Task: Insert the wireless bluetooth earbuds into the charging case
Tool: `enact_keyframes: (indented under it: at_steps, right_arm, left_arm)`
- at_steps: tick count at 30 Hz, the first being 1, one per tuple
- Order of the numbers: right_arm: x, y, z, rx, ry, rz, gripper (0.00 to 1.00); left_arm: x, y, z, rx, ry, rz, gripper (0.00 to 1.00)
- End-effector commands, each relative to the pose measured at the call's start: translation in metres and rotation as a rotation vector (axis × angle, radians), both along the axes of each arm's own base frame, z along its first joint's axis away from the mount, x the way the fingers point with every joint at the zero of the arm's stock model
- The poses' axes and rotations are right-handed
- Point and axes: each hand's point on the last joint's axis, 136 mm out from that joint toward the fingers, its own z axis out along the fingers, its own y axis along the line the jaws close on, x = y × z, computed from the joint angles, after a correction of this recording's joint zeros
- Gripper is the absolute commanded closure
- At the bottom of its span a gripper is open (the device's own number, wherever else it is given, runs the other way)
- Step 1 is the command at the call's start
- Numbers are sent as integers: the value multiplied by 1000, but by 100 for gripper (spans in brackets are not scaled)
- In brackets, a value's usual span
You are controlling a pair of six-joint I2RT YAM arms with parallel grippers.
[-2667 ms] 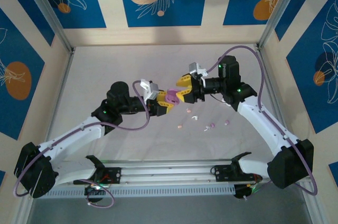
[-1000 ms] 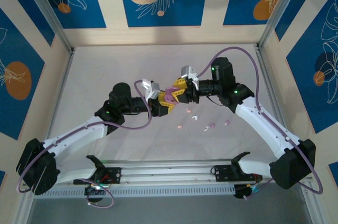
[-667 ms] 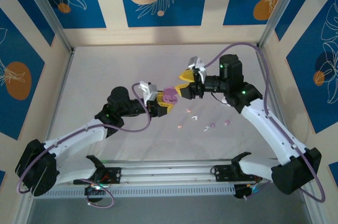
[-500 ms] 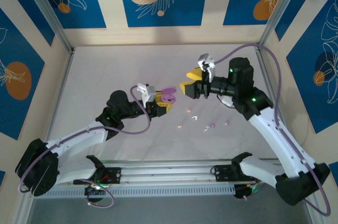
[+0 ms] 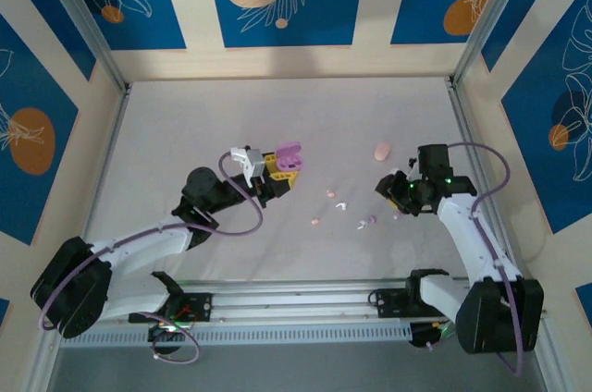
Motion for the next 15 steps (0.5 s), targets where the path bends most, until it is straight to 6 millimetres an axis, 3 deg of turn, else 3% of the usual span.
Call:
enact_keyframes:
  at_steps: [1, 8, 12, 15]
  right_arm:
    - [-14, 1, -23, -10, 134, -26, 58]
    - [-18, 1, -57, -88, 215, 2, 58]
    - [-15, 4, -67, -86, 233, 15, 59]
    - [-14, -8, -70, -146, 250, -18, 59]
  left_arm:
    - [-6, 0, 10, -47, -23, -16, 75]
    - [-7, 0, 12, -38, -21, -19, 75]
    - [-9, 1, 14, -24, -26, -18, 75]
    - [-10, 2, 17, -17, -31, -17, 75]
